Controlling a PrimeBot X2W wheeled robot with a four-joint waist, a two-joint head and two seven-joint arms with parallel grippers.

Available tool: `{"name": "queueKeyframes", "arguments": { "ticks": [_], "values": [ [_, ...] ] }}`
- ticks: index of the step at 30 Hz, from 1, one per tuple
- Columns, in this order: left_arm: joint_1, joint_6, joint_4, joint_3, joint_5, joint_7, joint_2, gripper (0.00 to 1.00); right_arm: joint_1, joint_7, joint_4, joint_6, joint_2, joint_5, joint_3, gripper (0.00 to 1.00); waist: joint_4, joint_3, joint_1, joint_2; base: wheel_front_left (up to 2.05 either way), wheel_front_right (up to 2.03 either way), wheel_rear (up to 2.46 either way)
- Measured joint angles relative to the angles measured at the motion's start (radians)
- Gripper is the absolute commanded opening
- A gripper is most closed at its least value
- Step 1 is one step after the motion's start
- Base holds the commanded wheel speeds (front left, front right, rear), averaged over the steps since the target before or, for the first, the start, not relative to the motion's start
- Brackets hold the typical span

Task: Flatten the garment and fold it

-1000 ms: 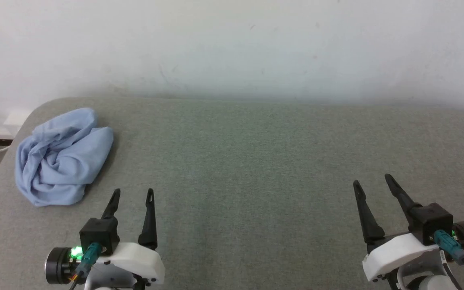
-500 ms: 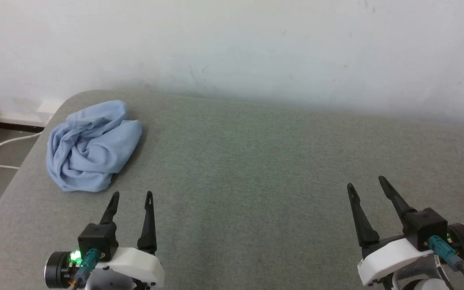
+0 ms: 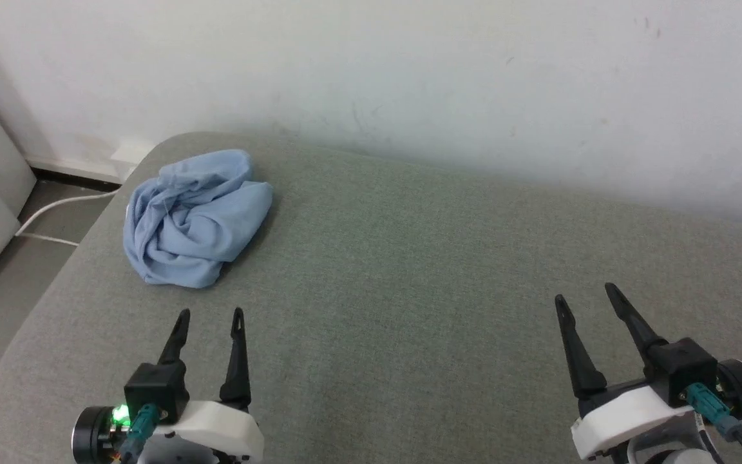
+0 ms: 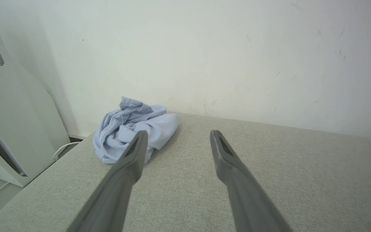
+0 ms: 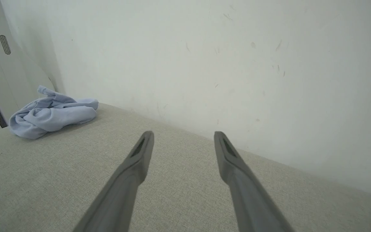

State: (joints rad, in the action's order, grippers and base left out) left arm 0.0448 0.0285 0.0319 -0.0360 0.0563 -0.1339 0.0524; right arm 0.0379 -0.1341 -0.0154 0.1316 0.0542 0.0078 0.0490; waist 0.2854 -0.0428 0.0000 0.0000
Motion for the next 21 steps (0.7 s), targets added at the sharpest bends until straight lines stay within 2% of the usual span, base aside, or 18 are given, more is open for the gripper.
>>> {"name": "queueKeyframes", "arguments": {
  "ticks": [21],
  "values": [
    [0.014, 0.016, 0.007, -0.022, 0.016, -0.044, 0.0, 1.0, 0.004, -0.044, -0.011, 0.0, 0.0, 0.0, 0.017, 1.0, 0.115, -0.004, 0.0, 0.0, 0.0, 0.0, 0.0]
  ]
}}
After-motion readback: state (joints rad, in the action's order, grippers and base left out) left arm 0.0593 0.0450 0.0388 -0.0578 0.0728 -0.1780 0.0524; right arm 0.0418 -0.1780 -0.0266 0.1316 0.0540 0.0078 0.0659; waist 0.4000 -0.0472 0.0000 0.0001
